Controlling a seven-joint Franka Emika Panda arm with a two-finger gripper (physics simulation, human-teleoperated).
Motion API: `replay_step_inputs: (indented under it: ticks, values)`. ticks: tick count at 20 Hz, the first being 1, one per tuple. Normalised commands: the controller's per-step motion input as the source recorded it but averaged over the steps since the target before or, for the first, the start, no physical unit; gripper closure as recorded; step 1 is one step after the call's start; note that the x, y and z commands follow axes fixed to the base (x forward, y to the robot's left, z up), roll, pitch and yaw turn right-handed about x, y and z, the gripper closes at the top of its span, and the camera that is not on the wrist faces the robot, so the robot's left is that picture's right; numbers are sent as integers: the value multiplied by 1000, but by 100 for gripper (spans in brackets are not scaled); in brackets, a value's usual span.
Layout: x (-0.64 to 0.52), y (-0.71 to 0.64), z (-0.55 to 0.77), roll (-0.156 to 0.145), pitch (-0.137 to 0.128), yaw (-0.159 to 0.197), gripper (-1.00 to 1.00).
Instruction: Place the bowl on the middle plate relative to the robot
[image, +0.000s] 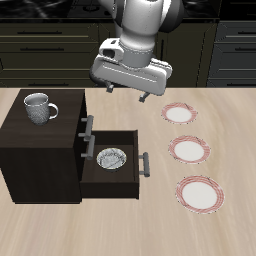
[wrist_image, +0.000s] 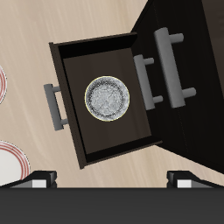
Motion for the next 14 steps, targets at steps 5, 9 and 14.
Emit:
replay_step_inputs:
  ticks: [5,9,14]
  values:
    - [78,15,-143,0,-4,-201,-100]
    - [71,-74,-98,-26,-6,-131,-100]
    - [135,-153,-136,-14,-25,-213,-100]
